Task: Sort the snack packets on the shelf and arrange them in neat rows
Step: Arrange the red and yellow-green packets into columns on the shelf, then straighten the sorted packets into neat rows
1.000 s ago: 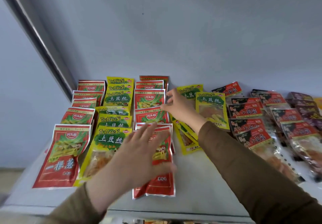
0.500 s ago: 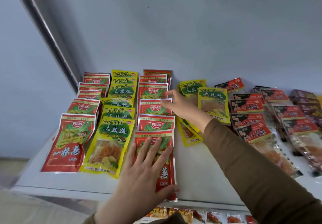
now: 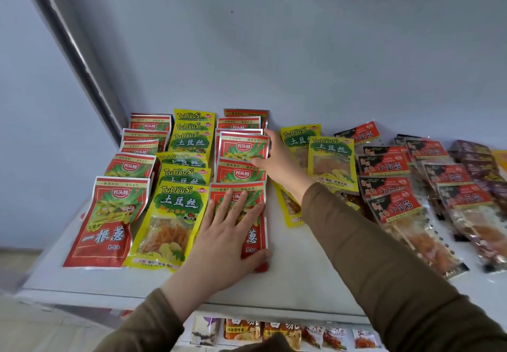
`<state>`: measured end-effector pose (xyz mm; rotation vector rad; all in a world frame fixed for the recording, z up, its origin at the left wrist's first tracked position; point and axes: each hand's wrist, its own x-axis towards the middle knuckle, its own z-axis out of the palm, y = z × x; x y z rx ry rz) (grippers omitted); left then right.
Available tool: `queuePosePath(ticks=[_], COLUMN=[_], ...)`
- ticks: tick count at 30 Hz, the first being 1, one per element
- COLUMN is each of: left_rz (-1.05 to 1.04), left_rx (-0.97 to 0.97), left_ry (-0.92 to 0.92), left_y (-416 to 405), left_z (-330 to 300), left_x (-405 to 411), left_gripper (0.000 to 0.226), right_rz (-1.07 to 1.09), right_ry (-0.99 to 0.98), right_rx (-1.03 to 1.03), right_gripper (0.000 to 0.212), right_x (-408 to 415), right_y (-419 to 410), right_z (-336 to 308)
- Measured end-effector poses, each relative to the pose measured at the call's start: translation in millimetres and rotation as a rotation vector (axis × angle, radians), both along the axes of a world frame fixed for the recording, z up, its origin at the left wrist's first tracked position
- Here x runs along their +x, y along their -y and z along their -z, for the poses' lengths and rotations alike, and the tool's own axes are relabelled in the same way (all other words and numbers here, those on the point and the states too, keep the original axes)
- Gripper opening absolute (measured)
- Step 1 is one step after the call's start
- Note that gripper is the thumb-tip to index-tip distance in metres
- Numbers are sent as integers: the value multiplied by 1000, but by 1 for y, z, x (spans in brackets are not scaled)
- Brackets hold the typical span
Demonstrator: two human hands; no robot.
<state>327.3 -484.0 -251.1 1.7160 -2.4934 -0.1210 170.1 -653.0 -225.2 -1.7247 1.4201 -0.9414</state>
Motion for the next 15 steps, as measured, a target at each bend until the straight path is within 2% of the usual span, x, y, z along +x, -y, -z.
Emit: queuePosePath(ticks=[8,11,15], left_rz=[36,32,10], left_rx=[20,-20,-37], left_ry=[-1,-8,-16], left_y=[3,2,-4], left_z=[-1,-1,-4], left_x=[10,9,7], left_gripper=[89,87,82], right_rz=[37,96,124], right_ry=[23,55,-2], right_rx=[-33,-64,-132], right_gripper=[75,64,49], right_x=[6,3,-4], right_y=[-4,-11,-23], right_z=[5,3,-4])
